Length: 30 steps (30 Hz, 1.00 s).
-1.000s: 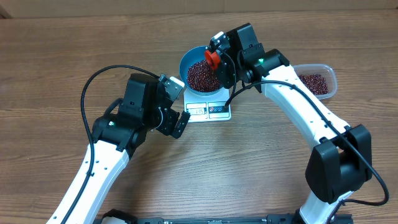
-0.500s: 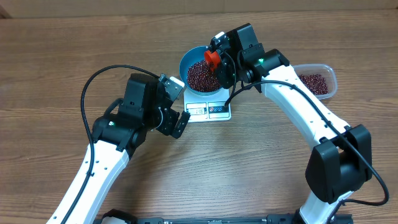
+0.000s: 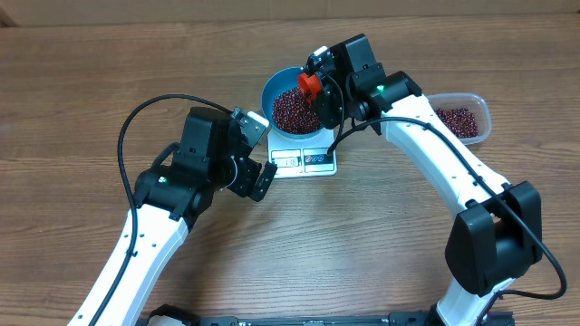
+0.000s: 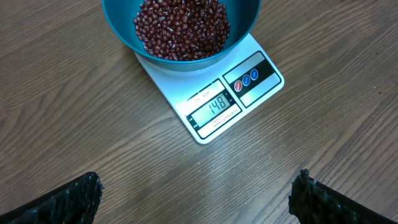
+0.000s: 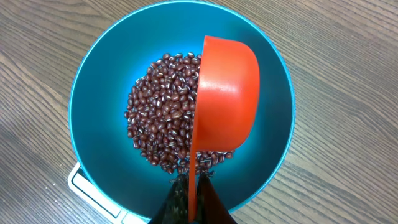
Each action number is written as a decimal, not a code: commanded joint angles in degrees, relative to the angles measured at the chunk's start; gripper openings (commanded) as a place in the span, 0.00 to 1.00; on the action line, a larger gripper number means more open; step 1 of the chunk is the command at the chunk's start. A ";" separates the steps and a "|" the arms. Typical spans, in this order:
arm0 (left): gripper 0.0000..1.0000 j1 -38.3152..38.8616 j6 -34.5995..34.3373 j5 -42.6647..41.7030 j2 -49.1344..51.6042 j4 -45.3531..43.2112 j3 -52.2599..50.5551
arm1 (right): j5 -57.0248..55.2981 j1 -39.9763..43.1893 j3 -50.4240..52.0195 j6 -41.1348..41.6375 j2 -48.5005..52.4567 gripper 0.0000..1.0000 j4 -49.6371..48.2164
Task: Scoop item into bowl and weigh 150g on scale
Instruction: 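Hold the red scoop tilted over the bowl, trickling beans in slowly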
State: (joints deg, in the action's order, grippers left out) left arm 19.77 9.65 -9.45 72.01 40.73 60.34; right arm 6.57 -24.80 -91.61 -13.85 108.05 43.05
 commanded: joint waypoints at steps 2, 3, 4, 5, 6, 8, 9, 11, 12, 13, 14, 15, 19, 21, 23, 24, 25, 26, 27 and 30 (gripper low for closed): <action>1.00 -0.24 1.07 -0.63 -0.42 -0.07 -0.15 | -0.96 0.11 -2.23 -2.19 -0.66 0.04 -0.59; 0.99 -0.24 1.07 -0.61 -0.42 -0.07 -0.15 | -1.29 0.11 -2.23 -2.91 -0.66 0.04 -0.59; 1.00 -0.24 1.07 -0.63 -0.42 -0.07 -0.15 | -2.14 0.11 -2.23 -2.99 -0.66 0.04 -0.72; 0.99 -0.24 1.07 -0.63 -0.42 -0.07 -0.15 | -3.06 0.11 -2.23 -3.67 -0.66 0.04 -0.74; 1.00 -0.24 1.07 -0.63 -0.42 -0.07 -0.15 | -3.13 0.11 -2.23 -4.59 -0.66 0.04 -0.70; 1.00 -0.24 1.07 -0.63 -0.42 -0.07 -0.15 | -3.13 0.11 -2.23 -4.68 -0.66 0.04 -0.85; 1.00 -0.24 1.07 -0.61 -0.42 -0.07 -0.15 | -3.13 0.11 -2.23 -4.70 -0.66 0.04 -1.03; 1.00 -0.24 1.07 -0.63 -0.42 -0.07 -0.15 | -3.10 0.11 -2.23 -5.05 -0.66 0.04 -1.38; 1.00 -0.24 1.07 -0.63 -0.42 -0.07 -0.15 | -3.10 0.11 -2.23 -5.42 -0.66 0.04 -1.70; 1.00 -0.24 1.07 -0.63 -0.42 -0.07 -0.15 | -3.06 0.11 -2.23 -5.51 -0.66 0.04 -1.84; 1.00 -0.24 1.07 -0.63 -0.42 -0.07 -0.15 | -3.02 0.11 -2.23 -5.49 -0.66 0.04 -1.95; 1.00 -0.24 1.07 -0.63 -0.42 -0.07 -0.15 | -2.75 0.11 -2.23 -5.44 -0.66 0.04 -1.86; 1.00 -0.24 1.07 -0.63 -0.42 -0.07 -0.15 | 0.07 0.11 -2.23 -3.89 -0.66 0.04 -0.94; 1.00 -0.24 1.07 -0.63 -0.42 -0.07 -0.15 | 1.14 0.13 -2.23 -2.36 -0.66 0.04 -0.87; 1.00 -0.24 1.07 -0.63 -0.42 -0.07 -0.15 | 1.25 0.13 -2.23 -1.25 -0.66 0.04 -0.87; 1.00 -0.24 1.07 -0.63 -0.42 -0.07 -0.15 | 1.38 0.13 -2.23 -1.14 -0.66 0.04 -0.83; 0.99 -0.24 1.07 -0.63 -0.42 -0.07 -0.15 | 1.68 0.13 -2.23 -1.16 -0.66 0.04 -0.72; 1.00 -0.24 1.07 -0.63 -0.42 -0.07 -0.15 | 1.73 0.13 -2.23 -1.14 -0.66 0.04 -0.68; 1.00 -0.24 1.07 -0.63 -0.42 -0.07 -0.15 | 1.88 0.13 -2.23 -1.16 -0.66 0.04 -0.70; 1.00 -0.24 1.07 -0.61 -0.42 -0.07 -0.15 | 1.88 0.13 -2.23 -1.16 -0.66 0.04 -0.70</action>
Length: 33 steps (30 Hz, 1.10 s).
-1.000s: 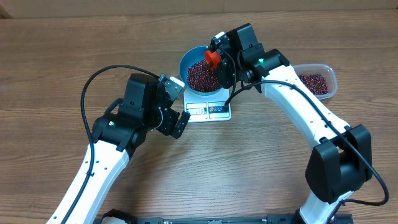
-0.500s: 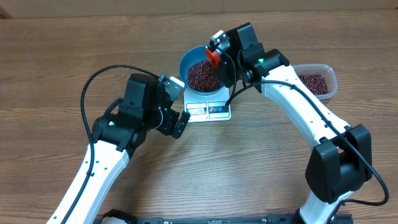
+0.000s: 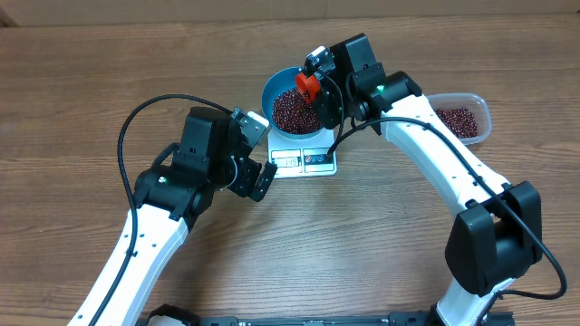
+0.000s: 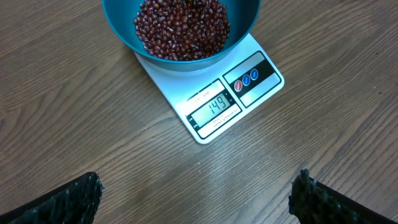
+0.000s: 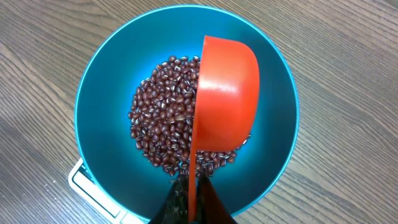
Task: Scoop item into bowl and weigh 150g on scale
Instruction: 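Hold the red scoop tilted over the bowl, trickling beans in slowly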
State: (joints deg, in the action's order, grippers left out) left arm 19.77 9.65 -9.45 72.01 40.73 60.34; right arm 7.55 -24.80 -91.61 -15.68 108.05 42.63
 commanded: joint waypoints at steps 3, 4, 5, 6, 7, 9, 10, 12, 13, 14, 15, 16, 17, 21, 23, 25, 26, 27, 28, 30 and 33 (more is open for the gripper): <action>1.00 -0.24 1.07 -0.63 -0.42 -0.07 -0.15 | 0.90 0.13 -2.23 0.68 -0.66 0.04 -0.28; 1.00 -0.24 1.07 -0.61 -0.42 -0.07 -0.15 | 0.90 0.11 -2.23 0.66 -0.66 0.04 -0.31; 1.00 -0.24 1.07 -0.63 -0.42 -0.07 -0.15 | 0.90 0.11 -2.23 0.66 -0.66 0.04 -0.31; 1.00 -0.24 1.07 -0.63 -0.42 -0.07 -0.15 | 0.87 0.11 -2.23 0.66 -0.66 0.04 -0.31; 1.00 -0.24 1.07 -0.63 -0.42 -0.07 -0.15 | 0.87 0.11 -2.23 0.66 -0.66 0.04 -0.31; 1.00 -0.24 1.07 -0.63 -0.42 -0.07 -0.15 | 0.87 0.11 -2.23 0.48 -0.66 0.04 -0.35; 1.00 -0.24 1.07 -0.63 -0.42 -0.07 -0.15 | 0.85 0.11 -2.23 0.33 -0.66 0.04 -0.37; 1.00 -0.24 1.07 -0.63 -0.42 -0.07 -0.15 | 0.55 0.11 -2.23 -1.33 -0.66 0.04 -1.01; 0.99 -0.24 1.07 -0.63 -0.42 -0.07 -0.15 | -0.52 0.11 -2.23 -1.62 -0.66 0.04 -1.55; 1.00 -0.24 1.07 -0.63 -0.42 -0.07 -0.15 | -0.74 0.11 -2.23 -2.40 -0.66 0.04 -1.68; 1.00 -0.24 1.07 -0.63 -0.42 -0.07 -0.15 | -1.46 0.11 -2.23 -2.84 -0.66 0.04 -1.99; 0.99 -0.24 1.07 -0.63 -0.42 -0.07 -0.15 | -2.38 0.11 -2.23 -2.86 -0.66 0.04 -2.38; 1.00 -0.24 1.07 -0.63 -0.42 -0.07 -0.15 | -2.91 0.11 -2.23 -2.86 -0.66 0.04 -2.64; 0.99 -0.24 1.07 -0.63 -0.39 -0.07 -0.15 | -2.99 0.11 -2.23 -2.84 -0.66 0.04 -2.73; 1.00 -0.24 1.07 -0.63 -0.39 -0.07 -0.15 | -2.99 0.11 -2.23 -2.84 -0.66 0.04 -2.78; 1.00 -0.24 1.07 -0.61 -0.39 -0.07 -0.15 | -2.99 0.11 -2.23 -2.84 -0.66 0.04 -2.93; 1.00 -0.24 1.07 -0.63 -0.39 -0.07 -0.15 | -2.99 0.11 -2.23 -2.84 -0.66 0.04 -3.37; 0.99 -0.24 1.07 -0.61 -0.39 -0.07 -0.15 | -2.99 0.11 -2.23 -2.84 -0.66 0.04 -3.48; 1.00 -0.24 1.07 -0.61 -0.39 -0.07 -0.15 | -2.97 0.11 -2.23 -2.84 -0.66 0.04 -3.56; 1.00 -0.24 1.07 -0.63 -0.39 -0.04 -0.15 | -2.80 0.11 -2.23 -2.82 -0.66 0.04 -3.34; 1.00 -0.24 1.07 -0.63 -0.39 -0.07 -0.15 | -2.84 0.11 -2.23 -2.91 -0.66 0.04 -3.39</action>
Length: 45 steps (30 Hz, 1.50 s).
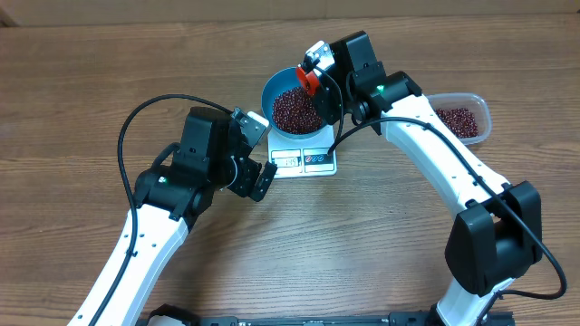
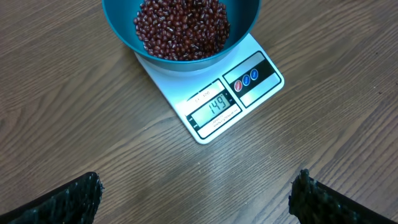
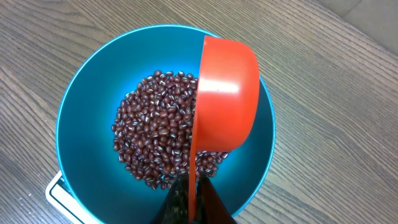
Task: Scoop item into bowl and weigh 150g on scale
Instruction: 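Hold the red scoop tilted over the bowl, trickling beans in slowly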
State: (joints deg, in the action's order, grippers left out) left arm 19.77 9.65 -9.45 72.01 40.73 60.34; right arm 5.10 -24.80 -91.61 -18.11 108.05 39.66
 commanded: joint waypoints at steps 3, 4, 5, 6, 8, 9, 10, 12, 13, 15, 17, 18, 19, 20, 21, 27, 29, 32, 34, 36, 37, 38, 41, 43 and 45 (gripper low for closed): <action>0.99 -0.24 1.07 -0.63 -0.39 -0.07 -0.15 | -0.57 0.11 -2.23 -1.90 -0.66 0.04 -0.57; 1.00 -0.24 1.07 -0.63 -0.39 -0.07 -0.15 | -0.57 0.11 -2.23 -1.90 -0.66 0.04 -0.57; 1.00 -0.24 1.07 -0.63 -0.39 -0.07 -0.15 | -0.55 0.11 -2.23 -1.88 -0.66 0.04 -0.50; 1.00 -0.24 1.07 -0.61 -0.39 -0.07 -0.15 | -0.55 0.11 -2.23 -1.86 -0.66 0.04 -0.37; 1.00 -0.24 1.07 -0.63 -0.39 -0.07 -0.15 | -0.55 0.11 -2.23 -1.86 -0.66 0.04 -0.15; 1.00 -0.24 1.07 -0.63 -0.39 -0.07 -0.15 | -0.55 0.11 -2.23 -1.79 -0.66 0.04 -0.13; 0.99 -0.24 1.07 -0.63 -0.39 -0.07 -0.15 | -0.55 0.11 -2.23 -1.68 -0.66 0.04 -0.09; 1.00 -0.24 1.07 -0.61 -0.39 -0.07 -0.15 | -0.55 0.11 -2.23 -1.66 -0.66 0.04 -0.04; 1.00 -0.24 1.07 -0.61 -0.39 -0.07 -0.15 | -0.57 0.11 -2.23 -1.68 -0.66 0.04 -0.15; 1.00 -0.24 1.07 -0.63 -0.39 -0.07 -0.15 | -0.59 0.11 -2.23 -1.88 -0.66 0.04 -0.55; 1.00 -0.24 1.07 -0.63 -0.39 -0.07 -0.15 | -0.59 0.11 -2.23 -1.92 -0.66 0.04 -0.63; 1.00 -0.24 1.07 -0.61 -0.39 -0.07 -0.15 | -0.61 0.11 -2.23 -1.95 -0.66 0.04 -0.63; 1.00 -0.24 1.07 -0.63 -0.39 -0.07 -0.15 | -0.61 0.11 -2.23 -1.99 -0.66 0.04 -0.63; 1.00 -0.24 1.07 -0.63 -0.39 -0.07 -0.15 | -0.59 0.11 -2.23 -3.02 -0.66 0.04 -0.61; 1.00 -0.24 1.07 -0.63 -0.39 -0.07 -0.15 | -0.83 0.11 -2.23 -3.43 -0.66 0.04 -0.66; 1.00 -0.24 1.07 -0.61 -0.39 -0.07 -0.15 | -2.47 0.11 -2.23 -3.41 -0.66 0.04 -0.79; 1.00 -0.24 1.07 -0.63 -0.39 -0.07 -0.15 | -2.49 0.11 -2.23 -3.43 -0.66 0.04 -0.90; 0.99 -0.24 1.07 -0.63 -0.39 -0.07 -0.15 | -2.40 0.11 -2.23 -3.37 -0.66 0.04 -0.57; 1.00 -0.24 1.07 -0.63 -0.39 -0.07 -0.15 | -1.53 0.11 -2.23 -2.97 -0.66 0.04 -0.07; 1.00 -0.26 1.07 -0.63 -0.39 -0.07 -0.15 | 0.68 0.11 -2.23 -2.71 -0.66 0.04 0.72; 0.99 -0.24 1.07 -0.63 -0.39 -0.07 -0.15 | 0.98 0.11 -2.23 -1.40 -0.66 0.04 0.90; 0.99 -0.24 1.07 -0.63 -0.39 -0.07 -0.15 | 1.01 0.11 -2.23 -0.66 -0.66 0.04 1.09; 1.00 -0.24 1.07 -0.63 -0.39 -0.07 -0.15 | 1.20 0.11 -2.23 0.11 -0.66 0.04 1.40; 0.99 -0.24 1.07 -0.63 -0.39 -0.07 -0.15 | 1.20 0.11 -2.23 0.11 -0.66 0.04 1.42; 1.00 -0.24 1.07 -0.63 -0.39 -0.07 -0.15 | 1.20 0.11 -2.23 0.13 -0.66 0.04 1.57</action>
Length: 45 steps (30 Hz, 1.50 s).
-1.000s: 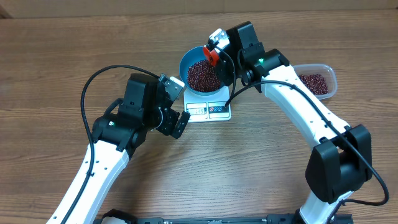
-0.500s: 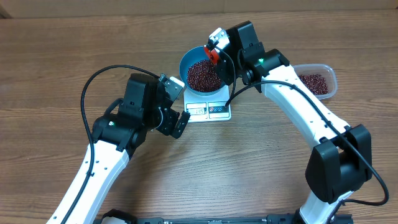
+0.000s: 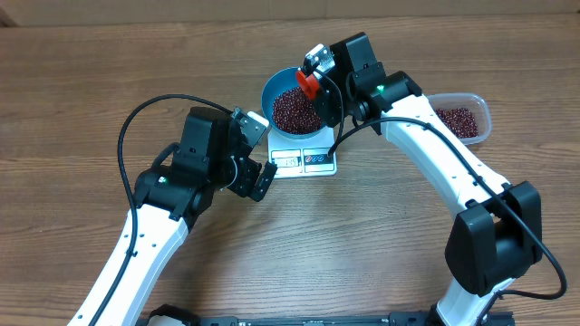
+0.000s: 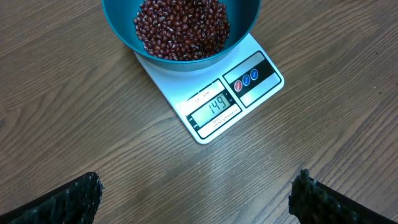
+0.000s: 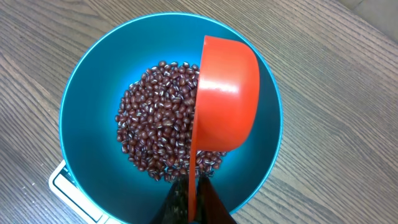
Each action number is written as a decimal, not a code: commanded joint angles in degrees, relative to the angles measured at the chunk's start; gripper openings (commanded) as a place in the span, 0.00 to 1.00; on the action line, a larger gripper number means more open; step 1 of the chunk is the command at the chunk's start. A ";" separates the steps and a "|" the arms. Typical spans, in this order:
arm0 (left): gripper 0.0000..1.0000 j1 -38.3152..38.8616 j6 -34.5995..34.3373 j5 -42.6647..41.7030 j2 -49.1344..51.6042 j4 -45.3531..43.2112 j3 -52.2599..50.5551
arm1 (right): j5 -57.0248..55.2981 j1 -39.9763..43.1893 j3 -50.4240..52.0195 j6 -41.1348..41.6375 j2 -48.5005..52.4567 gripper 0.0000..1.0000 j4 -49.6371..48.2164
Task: Scoop item into bowl and weigh 150g on scale
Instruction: 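Hold the red scoop tilted over the bowl, trickling beans in slowly, then carry the red scoop right from the bowl to the bean tub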
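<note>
A blue bowl point(image 3: 272, 91) holding red beans point(image 5: 158, 118) rests on a white scale point(image 4: 214, 99) whose display reads 149. My right gripper point(image 5: 193, 202) is shut on the handle of an orange scoop point(image 5: 227, 93), tipped on its side over the bowl point(image 5: 87, 106). My left gripper point(image 4: 196, 193) hangs open over bare wood in front of the scale point(image 3: 304, 161), its fingers point(image 4: 68, 199) wide apart.
A clear plastic tub point(image 3: 462, 118) with more red beans stands to the right of the scale, behind the right arm. A black cable loops from the left arm across the table's left half.
The right gripper with the scoop has shifted slightly over the bowl, which now fills more of the right wrist view. The display still reads 149. The left arm has not moved.
The scoop was held tipped over the bowl with the scale reading 148. A second later the reading was 149. Then the scoop stood a little higher and farther back, and now it is closer over the bowl again, the reading unchanged.
</note>
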State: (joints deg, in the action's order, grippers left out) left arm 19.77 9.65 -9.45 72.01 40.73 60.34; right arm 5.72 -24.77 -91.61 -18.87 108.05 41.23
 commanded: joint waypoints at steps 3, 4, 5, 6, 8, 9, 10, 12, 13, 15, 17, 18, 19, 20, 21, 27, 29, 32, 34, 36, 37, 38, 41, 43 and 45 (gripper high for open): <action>1.00 -0.24 1.07 -0.63 -0.39 -0.07 -0.15 | 0.59 0.09 -2.23 1.55 -0.66 0.04 0.02; 1.00 -0.24 1.07 -0.63 -0.39 -0.07 -0.15 | 0.55 0.09 -2.23 1.95 -0.66 0.04 0.00; 1.00 -0.24 1.07 -0.63 -0.39 -0.07 -0.15 | 0.57 0.09 -2.23 1.97 -0.66 0.04 0.02; 1.00 -0.24 1.07 -0.63 -0.39 -0.07 -0.15 | 0.57 0.09 -2.23 1.99 -0.66 0.04 0.02; 1.00 -0.24 1.07 -0.63 -0.39 -0.07 -0.15 | 0.57 0.09 -2.23 2.16 -0.66 0.04 0.02; 0.99 -0.24 1.07 -0.63 -0.39 -0.07 -0.15 | 0.57 0.09 -2.23 2.16 -0.66 0.04 0.02; 1.00 -0.24 1.07 -0.63 -0.39 -0.07 -0.15 | 0.55 0.09 -2.23 2.16 -0.66 0.04 0.02; 1.00 -0.24 1.07 -0.63 -0.39 -0.07 -0.15 | 0.57 0.09 -2.23 2.16 -0.66 0.04 0.02; 0.99 -0.24 1.07 -0.63 -0.39 -0.07 -0.15 | 0.57 0.09 -2.23 2.19 -0.66 0.04 0.00; 1.00 -0.24 1.07 -0.63 -0.39 -0.07 -0.15 | 0.59 0.11 -2.23 2.40 -0.66 0.04 0.00; 1.00 -0.24 1.07 -0.63 -0.39 -0.07 -0.15 | 0.61 0.11 -2.23 2.60 -0.66 0.04 0.00; 1.00 -0.24 1.07 -0.63 -0.39 -0.07 -0.15 | 0.59 0.11 -2.23 2.60 -0.66 0.04 0.00; 0.99 -0.24 1.07 -0.63 -0.39 -0.07 -0.15 | 0.59 0.11 -2.23 2.60 -0.66 0.04 0.02; 1.00 -0.24 1.07 -0.63 -0.39 -0.07 -0.15 | 0.59 0.11 -2.23 2.60 -0.66 0.04 0.02; 1.00 -0.24 1.07 -0.63 -0.39 -0.07 -0.15 | 0.59 0.11 -2.23 2.60 -0.66 0.04 0.02; 1.00 -0.24 1.07 -0.63 -0.39 -0.07 -0.15 | 2.16 0.52 -2.23 3.74 -0.68 0.04 -0.04; 1.00 -0.24 1.07 -0.63 -0.39 -0.07 -0.15 | 5.64 1.60 -2.23 4.15 -0.68 0.04 0.00; 1.00 -0.24 1.07 -0.63 -0.39 -0.04 -0.15 | 12.04 4.26 -2.25 5.62 -0.79 0.04 0.00; 1.00 -0.24 1.07 -0.63 -0.39 -0.07 -0.15 | 20.00 7.23 -2.27 5.66 -1.42 0.04 0.02; 1.00 -0.24 1.07 -0.63 -0.39 -0.07 -0.15 | 26.71 10.27 -2.27 6.43 -2.60 0.04 -0.04; 1.00 -0.24 1.07 -0.63 -0.39 -0.07 -0.15 | 28.94 11.56 -2.27 7.02 -3.10 0.04 -0.07; 1.00 -0.24 1.07 -0.63 -0.39 -0.07 -0.15 | 32.70 13.49 -2.27 7.17 -3.85 0.04 0.04; 0.99 -0.24 1.07 -0.63 -0.39 -0.07 -0.15 | 42.64 19.56 -2.27 8.85 -5.68 0.04 0.46; 1.00 -0.24 1.07 -0.63 -0.39 -0.07 -0.15 | 50.56 24.68 -2.27 8.87 -6.75 0.04 1.33; 1.00 -0.24 1.07 -0.63 -0.39 -0.07 -0.15 | 57.37 29.53 -2.27 9.14 -7.28 0.04 2.38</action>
State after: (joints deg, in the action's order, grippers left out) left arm 19.77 9.65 -9.45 72.01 40.73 60.34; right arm 46.87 -1.56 -91.79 -10.90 104.47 42.83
